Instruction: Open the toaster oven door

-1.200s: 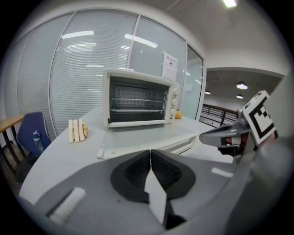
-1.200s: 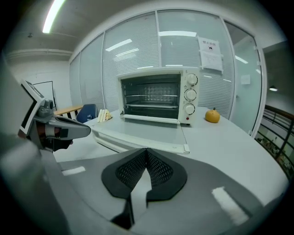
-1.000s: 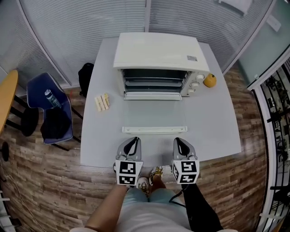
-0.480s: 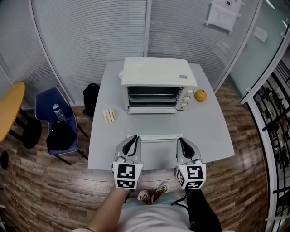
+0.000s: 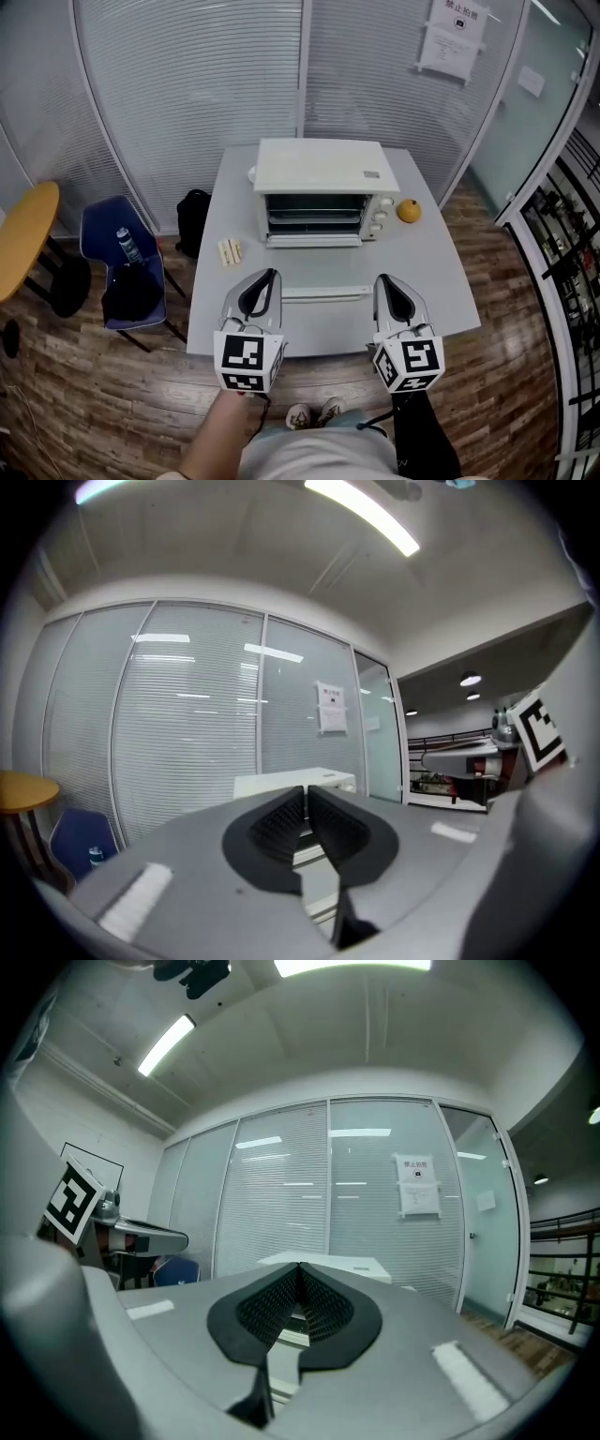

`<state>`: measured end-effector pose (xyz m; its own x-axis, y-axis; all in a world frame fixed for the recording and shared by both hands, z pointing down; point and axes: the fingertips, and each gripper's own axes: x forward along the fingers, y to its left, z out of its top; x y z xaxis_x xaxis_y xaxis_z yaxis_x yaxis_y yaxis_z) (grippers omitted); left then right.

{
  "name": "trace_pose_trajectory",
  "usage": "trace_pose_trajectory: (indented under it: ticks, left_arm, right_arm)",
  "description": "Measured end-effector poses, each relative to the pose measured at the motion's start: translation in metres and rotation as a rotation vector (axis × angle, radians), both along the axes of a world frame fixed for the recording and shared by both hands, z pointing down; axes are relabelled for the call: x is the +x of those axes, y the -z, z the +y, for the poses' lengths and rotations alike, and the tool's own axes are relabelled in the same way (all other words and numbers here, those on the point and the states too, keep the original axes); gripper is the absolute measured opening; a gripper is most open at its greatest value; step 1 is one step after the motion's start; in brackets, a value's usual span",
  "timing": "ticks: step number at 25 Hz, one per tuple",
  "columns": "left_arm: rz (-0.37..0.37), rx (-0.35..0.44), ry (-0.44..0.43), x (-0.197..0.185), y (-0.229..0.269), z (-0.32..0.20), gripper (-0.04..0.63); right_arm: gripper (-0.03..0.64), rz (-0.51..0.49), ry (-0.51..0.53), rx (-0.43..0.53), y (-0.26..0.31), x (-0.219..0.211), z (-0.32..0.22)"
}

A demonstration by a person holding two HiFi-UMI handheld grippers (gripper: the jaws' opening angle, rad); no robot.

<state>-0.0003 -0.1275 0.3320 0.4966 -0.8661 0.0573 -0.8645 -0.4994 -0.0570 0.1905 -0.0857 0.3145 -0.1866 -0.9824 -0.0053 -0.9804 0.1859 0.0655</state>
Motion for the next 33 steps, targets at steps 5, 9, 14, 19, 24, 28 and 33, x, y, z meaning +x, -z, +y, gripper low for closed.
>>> trace_pose_trajectory:
  ticks: [5, 9, 14, 19, 24, 28, 33]
  left_arm:
    - [-0.012, 0.043, 0.022, -0.005, 0.021, 0.004, 0.057]
    - [-0.011, 0.05, 0.031, -0.007, 0.025, 0.008, 0.057]
    - [-0.01, 0.063, 0.041, -0.006, 0.03, 0.011, 0.057]
    - [-0.008, 0.074, 0.041, -0.005, 0.036, 0.012, 0.056]
    - [-0.006, 0.076, 0.035, -0.001, 0.037, 0.013, 0.057]
    - [-0.006, 0.077, 0.032, 0.0, 0.037, 0.014, 0.057]
    - [-0.001, 0.075, 0.022, 0.004, 0.037, 0.013, 0.057]
  right_arm:
    - [0.003, 0.0, 0.002, 0.019, 0.012, 0.005, 0.003]
    - [0.002, 0.04, 0.019, 0.005, 0.014, 0.004, 0.004]
    - [0.003, 0.068, 0.059, 0.01, 0.017, -0.005, 0.005]
    - [0.003, 0.063, 0.059, 0.025, 0.022, -0.005, 0.005]
    - [0.003, 0.056, 0.054, 0.028, 0.023, -0.002, 0.007]
    - [0.002, 0.052, 0.052, 0.028, 0.023, 0.0, 0.008]
    - [0.002, 0.05, 0.053, 0.03, 0.022, 0.001, 0.006]
